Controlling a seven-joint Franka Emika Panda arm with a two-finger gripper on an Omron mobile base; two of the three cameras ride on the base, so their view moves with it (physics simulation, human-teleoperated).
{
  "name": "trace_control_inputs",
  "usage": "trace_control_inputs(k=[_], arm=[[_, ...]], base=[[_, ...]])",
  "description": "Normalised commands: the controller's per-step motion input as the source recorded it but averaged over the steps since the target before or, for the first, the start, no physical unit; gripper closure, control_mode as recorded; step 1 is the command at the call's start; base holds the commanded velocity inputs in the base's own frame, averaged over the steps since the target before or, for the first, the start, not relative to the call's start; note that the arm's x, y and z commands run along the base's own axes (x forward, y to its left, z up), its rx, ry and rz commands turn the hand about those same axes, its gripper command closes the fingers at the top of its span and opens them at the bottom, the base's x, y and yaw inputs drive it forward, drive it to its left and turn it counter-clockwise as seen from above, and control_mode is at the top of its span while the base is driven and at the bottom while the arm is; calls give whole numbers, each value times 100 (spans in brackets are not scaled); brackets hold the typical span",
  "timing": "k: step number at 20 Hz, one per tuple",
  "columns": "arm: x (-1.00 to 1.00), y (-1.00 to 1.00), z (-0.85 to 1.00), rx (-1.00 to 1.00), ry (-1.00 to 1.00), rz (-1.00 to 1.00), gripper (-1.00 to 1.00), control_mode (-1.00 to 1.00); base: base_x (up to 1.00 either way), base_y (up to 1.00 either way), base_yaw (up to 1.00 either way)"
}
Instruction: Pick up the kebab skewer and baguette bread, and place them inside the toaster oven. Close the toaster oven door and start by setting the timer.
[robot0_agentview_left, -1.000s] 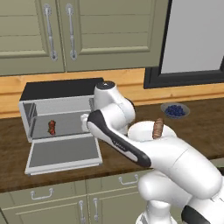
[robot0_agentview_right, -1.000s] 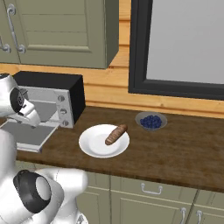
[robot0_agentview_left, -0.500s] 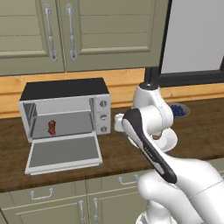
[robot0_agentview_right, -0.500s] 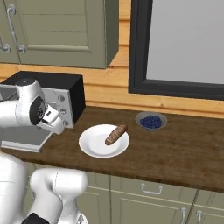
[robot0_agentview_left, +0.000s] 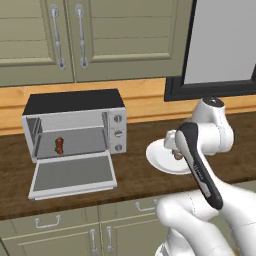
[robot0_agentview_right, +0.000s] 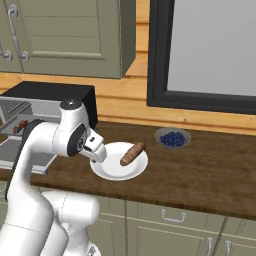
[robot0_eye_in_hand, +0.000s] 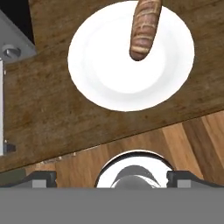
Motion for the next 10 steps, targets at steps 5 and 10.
trace_control_inputs(k=[5,10], arm=[[76,-78,-30,0,10,-1,-100,-100],[65,-41,-40,0,8,0,-100,-100]], base=[[0,0,0],[0,0,0]])
